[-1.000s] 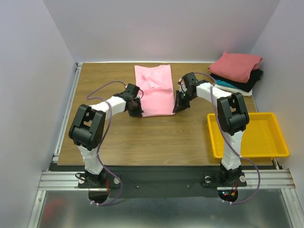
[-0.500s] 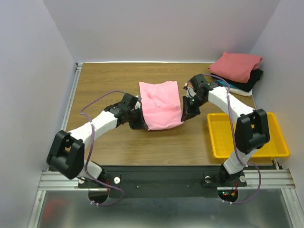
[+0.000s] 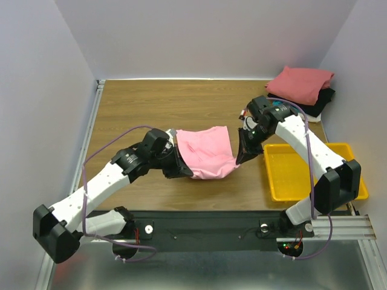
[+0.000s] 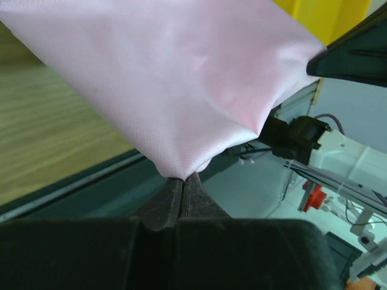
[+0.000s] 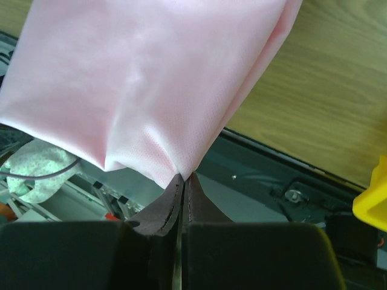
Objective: Fold and stack the t-shirts
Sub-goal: Fold the tshirt
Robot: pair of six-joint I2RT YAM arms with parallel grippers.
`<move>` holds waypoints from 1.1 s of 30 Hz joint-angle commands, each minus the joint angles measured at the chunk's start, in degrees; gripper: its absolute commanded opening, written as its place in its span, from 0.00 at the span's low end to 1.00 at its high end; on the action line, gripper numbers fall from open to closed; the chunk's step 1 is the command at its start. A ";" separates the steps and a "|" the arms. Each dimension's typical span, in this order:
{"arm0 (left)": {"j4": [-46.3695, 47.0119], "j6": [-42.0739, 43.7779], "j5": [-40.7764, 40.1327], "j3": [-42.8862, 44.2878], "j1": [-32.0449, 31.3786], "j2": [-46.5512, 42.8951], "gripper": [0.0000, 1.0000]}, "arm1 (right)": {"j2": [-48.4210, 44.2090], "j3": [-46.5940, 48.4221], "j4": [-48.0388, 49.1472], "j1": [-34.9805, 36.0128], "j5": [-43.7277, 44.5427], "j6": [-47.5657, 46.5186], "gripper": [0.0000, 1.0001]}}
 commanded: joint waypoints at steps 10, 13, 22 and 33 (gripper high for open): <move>-6.46 -24.30 -3.87 -2.68 -13.74 -14.82 0.00 | -11.06 3.37 -8.69 1.85 -4.18 12.19 0.00; -2.61 -25.37 -3.70 -4.96 -14.37 -15.09 0.00 | -10.36 4.43 -8.17 1.85 -2.26 12.21 0.00; 5.59 -24.06 -1.50 -10.06 -13.41 -12.01 0.00 | -1.75 8.21 -3.95 1.85 1.62 9.22 0.00; 14.99 -21.08 4.38 -15.78 -4.45 -10.00 0.00 | 6.25 12.42 0.89 1.76 4.17 7.55 0.00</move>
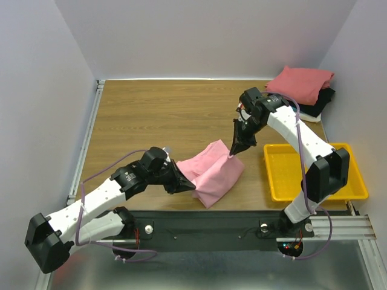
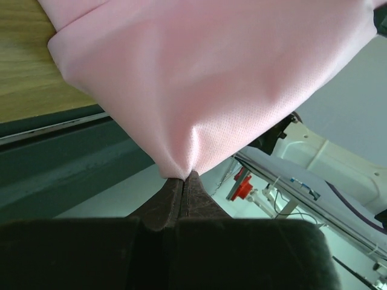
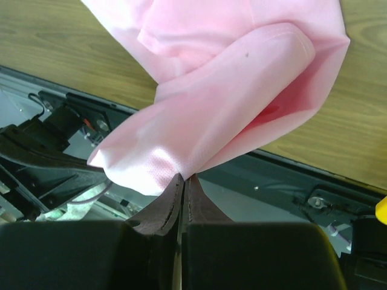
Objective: Fold and stack the t-shirts
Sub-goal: Fold the tshirt
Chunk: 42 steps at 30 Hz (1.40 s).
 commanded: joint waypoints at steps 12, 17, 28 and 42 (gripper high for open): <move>5.44 13.96 8.81 1.96 13.89 10.33 0.00 | 9.86 7.99 7.25 -0.40 4.12 -4.03 0.00; 5.96 17.82 10.47 3.27 16.52 14.63 0.00 | 14.25 11.33 8.48 -0.67 3.94 -5.00 0.00; 4.49 29.94 4.52 15.99 29.79 29.66 0.90 | 26.73 22.12 17.00 -3.57 9.65 -6.58 0.45; -6.25 35.05 -7.62 28.77 29.10 30.47 0.98 | 18.22 17.32 21.92 -7.26 7.99 -11.85 0.78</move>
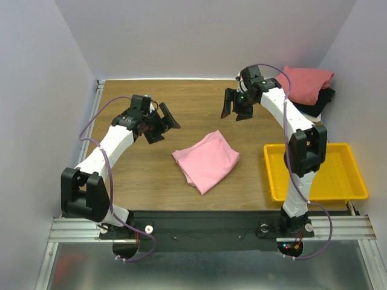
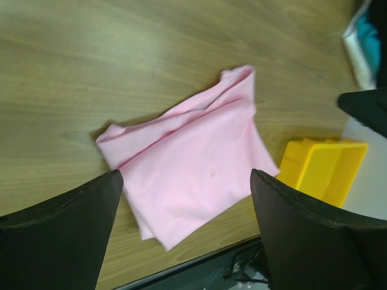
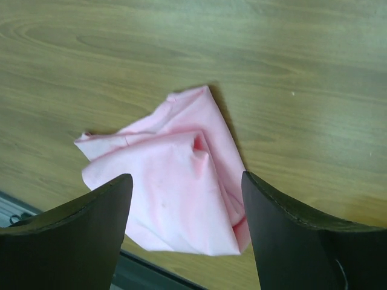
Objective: Fold and stack the t-shirts
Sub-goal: Fold the tshirt
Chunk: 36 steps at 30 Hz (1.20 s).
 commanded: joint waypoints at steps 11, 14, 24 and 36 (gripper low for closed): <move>-2.78 2.19 -5.52 -8.83 -9.36 -6.92 0.98 | -15.78 -25.29 6.56 -0.38 -7.72 -3.92 0.76; -1.64 0.69 -5.52 -8.31 -13.05 -4.64 0.98 | -18.33 -29.78 6.91 -0.38 -8.95 -4.01 0.76; 2.06 1.65 -2.54 -2.34 -17.98 7.56 0.98 | -20.98 -41.04 8.05 -0.38 -1.06 -4.62 0.75; 2.41 2.54 0.10 1.28 -18.95 18.75 0.98 | -14.30 -41.48 11.12 -0.38 9.85 -4.45 0.75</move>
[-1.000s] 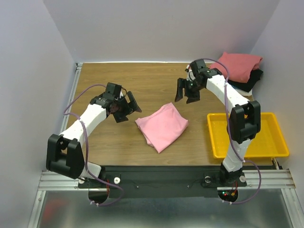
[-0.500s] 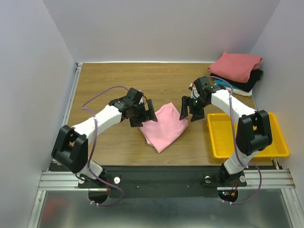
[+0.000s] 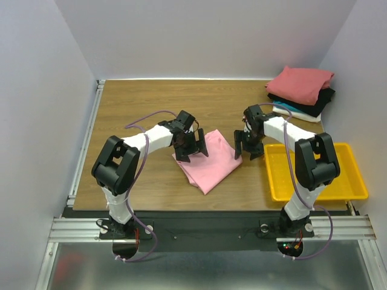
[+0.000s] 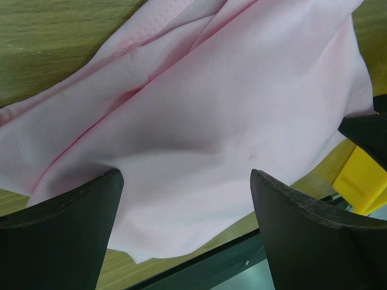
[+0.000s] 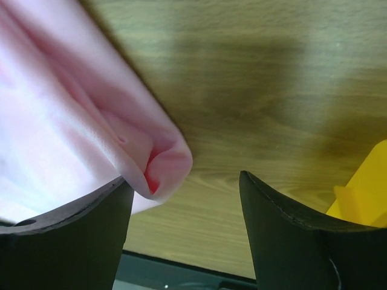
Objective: Fold and stack the t-shirts
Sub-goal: Fold the tshirt
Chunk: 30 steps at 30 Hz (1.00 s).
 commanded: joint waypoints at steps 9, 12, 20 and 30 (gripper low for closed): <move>2.44 1.49 0.65 1.47 -0.46 2.63 0.98 | 2.08 -3.02 3.41 0.19 6.90 -0.84 0.75; 2.80 2.36 0.12 3.48 -0.46 5.09 0.98 | 0.60 -4.78 3.41 0.11 4.80 -0.50 0.75; -2.90 8.16 -5.41 16.13 -0.37 11.16 0.98 | -4.24 -0.14 2.62 0.11 -3.47 0.47 0.78; -8.46 8.87 -13.32 25.65 -0.37 5.04 0.99 | -1.09 5.50 6.30 -8.05 -17.08 -3.92 0.93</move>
